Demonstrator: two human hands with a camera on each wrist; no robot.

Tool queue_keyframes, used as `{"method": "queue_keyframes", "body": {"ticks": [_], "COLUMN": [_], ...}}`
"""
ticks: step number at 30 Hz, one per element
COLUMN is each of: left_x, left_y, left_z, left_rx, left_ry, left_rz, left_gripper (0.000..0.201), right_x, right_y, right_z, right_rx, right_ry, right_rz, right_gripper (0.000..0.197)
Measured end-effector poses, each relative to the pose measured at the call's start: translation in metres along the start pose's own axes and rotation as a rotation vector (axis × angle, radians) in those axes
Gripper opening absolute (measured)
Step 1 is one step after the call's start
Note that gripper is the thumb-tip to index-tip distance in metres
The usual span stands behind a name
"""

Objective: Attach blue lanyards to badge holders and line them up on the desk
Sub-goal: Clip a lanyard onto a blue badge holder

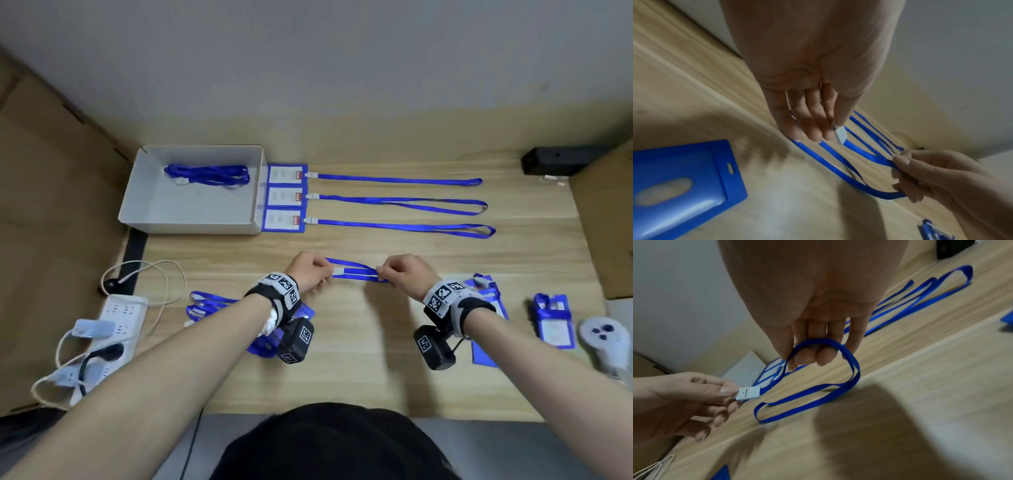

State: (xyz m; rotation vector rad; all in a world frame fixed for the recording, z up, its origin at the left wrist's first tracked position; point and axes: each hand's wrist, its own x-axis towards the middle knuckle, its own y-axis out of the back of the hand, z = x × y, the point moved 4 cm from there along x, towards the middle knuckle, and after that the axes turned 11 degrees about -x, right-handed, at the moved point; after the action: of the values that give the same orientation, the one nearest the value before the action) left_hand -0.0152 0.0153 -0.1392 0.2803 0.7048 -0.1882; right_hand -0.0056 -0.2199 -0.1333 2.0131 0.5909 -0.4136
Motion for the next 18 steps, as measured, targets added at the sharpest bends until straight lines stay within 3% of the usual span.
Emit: {"method": "queue_keyframes", "body": {"ticks": [9, 14, 16, 18], "left_x": [0.029, 0.027, 0.032, 0.039], "left_y": [0.014, 0.033, 0.035, 0.030], "left_z": [-0.020, -0.015, -0.017, -0.021], "left_rx": [0.051, 0.380, 0.381, 0.419], "left_ry": [0.126, 0.021, -0.048, -0.086], "left_rz": [0.197, 0.409, 0.422, 0.310], "left_gripper": [0.023, 0.012, 0.026, 0.049], "right_x": [0.044, 0.058, 0.060, 0.060], "right_y": [-0.038, -0.054, -0.058, -0.060], "right_z": [0.008, 0.001, -0.001, 0.000], "right_rx": [-0.057, -0.203, -0.233, -0.245], "right_ry": [0.059, 0.110, 0.119, 0.120], "right_rz": [-0.085, -0.015, 0.013, 0.026], "right_gripper": [0.029, 0.028, 0.028, 0.028]}}
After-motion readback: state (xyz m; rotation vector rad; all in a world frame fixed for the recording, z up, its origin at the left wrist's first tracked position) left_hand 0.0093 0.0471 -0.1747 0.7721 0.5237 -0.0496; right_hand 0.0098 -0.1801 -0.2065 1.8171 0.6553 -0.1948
